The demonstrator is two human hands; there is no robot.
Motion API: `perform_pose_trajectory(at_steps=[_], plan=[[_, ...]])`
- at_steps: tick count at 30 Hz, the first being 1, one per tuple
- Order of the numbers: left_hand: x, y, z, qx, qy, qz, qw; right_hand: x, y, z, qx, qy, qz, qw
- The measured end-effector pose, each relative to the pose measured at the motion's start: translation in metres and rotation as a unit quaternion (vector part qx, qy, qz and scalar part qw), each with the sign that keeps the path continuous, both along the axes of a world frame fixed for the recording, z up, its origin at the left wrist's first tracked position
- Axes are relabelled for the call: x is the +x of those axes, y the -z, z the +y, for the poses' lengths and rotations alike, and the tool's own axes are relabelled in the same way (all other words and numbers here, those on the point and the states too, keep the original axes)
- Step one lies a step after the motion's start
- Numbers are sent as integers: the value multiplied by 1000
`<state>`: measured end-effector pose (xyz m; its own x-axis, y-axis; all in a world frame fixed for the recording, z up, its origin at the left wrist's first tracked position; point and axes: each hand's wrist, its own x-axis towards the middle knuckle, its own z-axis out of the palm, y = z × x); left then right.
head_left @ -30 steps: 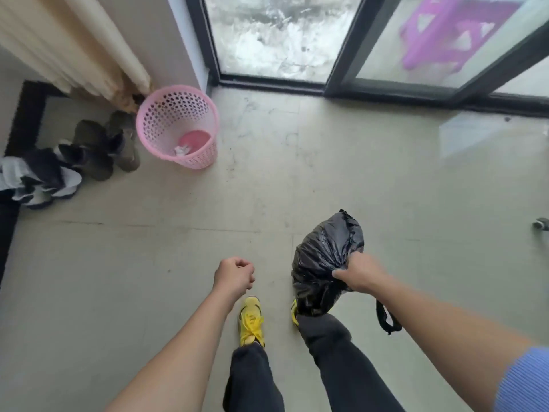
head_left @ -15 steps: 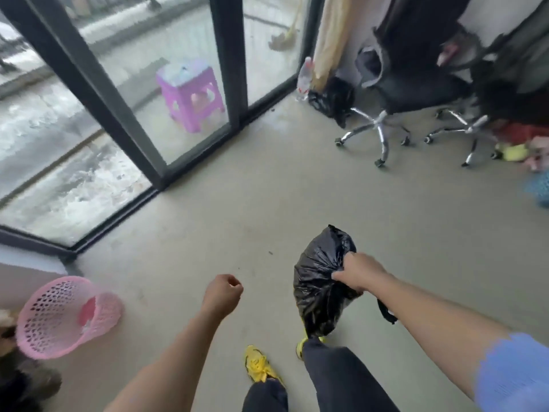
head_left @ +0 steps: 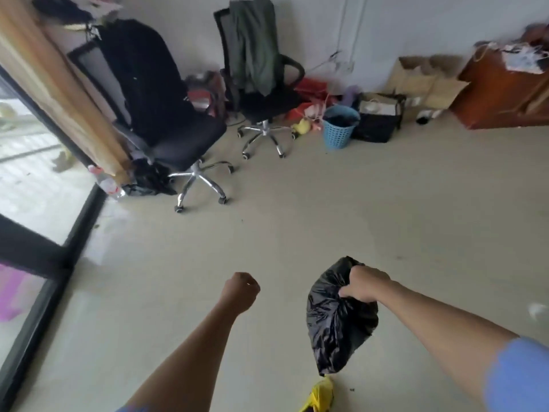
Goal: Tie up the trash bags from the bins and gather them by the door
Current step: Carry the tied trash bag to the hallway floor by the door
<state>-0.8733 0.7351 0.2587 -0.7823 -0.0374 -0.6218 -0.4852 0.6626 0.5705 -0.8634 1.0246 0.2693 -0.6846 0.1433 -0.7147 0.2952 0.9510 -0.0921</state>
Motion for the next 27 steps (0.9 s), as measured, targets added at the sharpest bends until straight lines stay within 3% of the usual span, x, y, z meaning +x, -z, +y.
perform_pose_trajectory(at_steps=[8, 15, 22, 27], plan=[[-140, -47, 198, -10, 225, 36, 974, -52, -30, 183, -14, 168, 35, 985], [-287, -56, 358, -26, 350, 52, 935, -129, -34, 334, -39, 296, 57, 953], [-430, -79, 539, -43, 465, 65, 882, -192, -48, 474, -24, 432, 112, 894], [-482, -94, 685, -37, 533, 77, 842, -212, -62, 580, -27, 512, 167, 842]])
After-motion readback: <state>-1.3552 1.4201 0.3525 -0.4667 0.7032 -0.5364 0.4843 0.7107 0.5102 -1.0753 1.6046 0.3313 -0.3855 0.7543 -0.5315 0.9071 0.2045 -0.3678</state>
